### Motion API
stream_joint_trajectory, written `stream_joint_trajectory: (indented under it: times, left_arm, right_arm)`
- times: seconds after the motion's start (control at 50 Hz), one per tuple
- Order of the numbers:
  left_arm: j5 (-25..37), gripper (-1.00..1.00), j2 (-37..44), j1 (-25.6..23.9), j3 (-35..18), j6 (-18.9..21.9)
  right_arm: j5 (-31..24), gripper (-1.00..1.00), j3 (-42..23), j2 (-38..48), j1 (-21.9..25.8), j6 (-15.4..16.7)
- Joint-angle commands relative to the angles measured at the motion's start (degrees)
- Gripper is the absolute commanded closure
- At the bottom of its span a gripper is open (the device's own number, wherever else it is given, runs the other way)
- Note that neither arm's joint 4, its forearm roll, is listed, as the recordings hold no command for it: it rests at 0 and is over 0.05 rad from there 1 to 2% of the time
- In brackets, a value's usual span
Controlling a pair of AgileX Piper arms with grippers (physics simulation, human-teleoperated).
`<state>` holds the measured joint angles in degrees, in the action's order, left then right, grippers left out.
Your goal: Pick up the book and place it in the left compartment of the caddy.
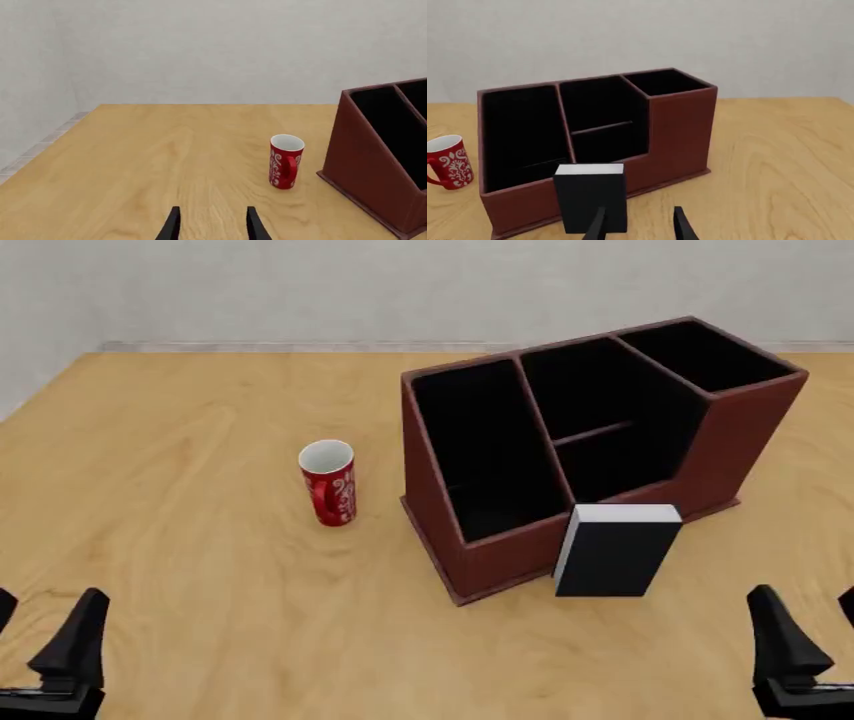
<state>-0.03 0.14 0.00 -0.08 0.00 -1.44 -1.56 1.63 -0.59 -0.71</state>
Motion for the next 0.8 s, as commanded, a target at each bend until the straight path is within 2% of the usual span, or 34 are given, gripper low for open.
stream_joint_trajectory:
  times: [0.02,0.24,0.54,0.7,0.8]
  left_arm:
    - [-0.1,-1.0,0.3,0.0,-0.2,0.0]
    - [-0.1,-1.0,0.3,0.0,-0.2,0.0]
    - [-0.1,-1.0,0.3,0.0,-0.2,0.0]
    - [-0.1,-1.0,0.3,0.0,-0.2,0.0]
    - [-0.1,-1.0,0.3,0.0,-0.2,0.0]
  right_arm:
    - [1.5,-1.0,1.2,-1.1,0.5,0.5]
    - [1.2,-1.0,1.0,-1.3,0.6,0.9]
    - [-7.4,-1.0,-6.7,-1.4,2.7,5.6]
    - [-10.5,-1.0,-11.2,1.3,6.6,14.0]
    - [-9.9,-1.0,-12.6,5.2,8.6,16.2]
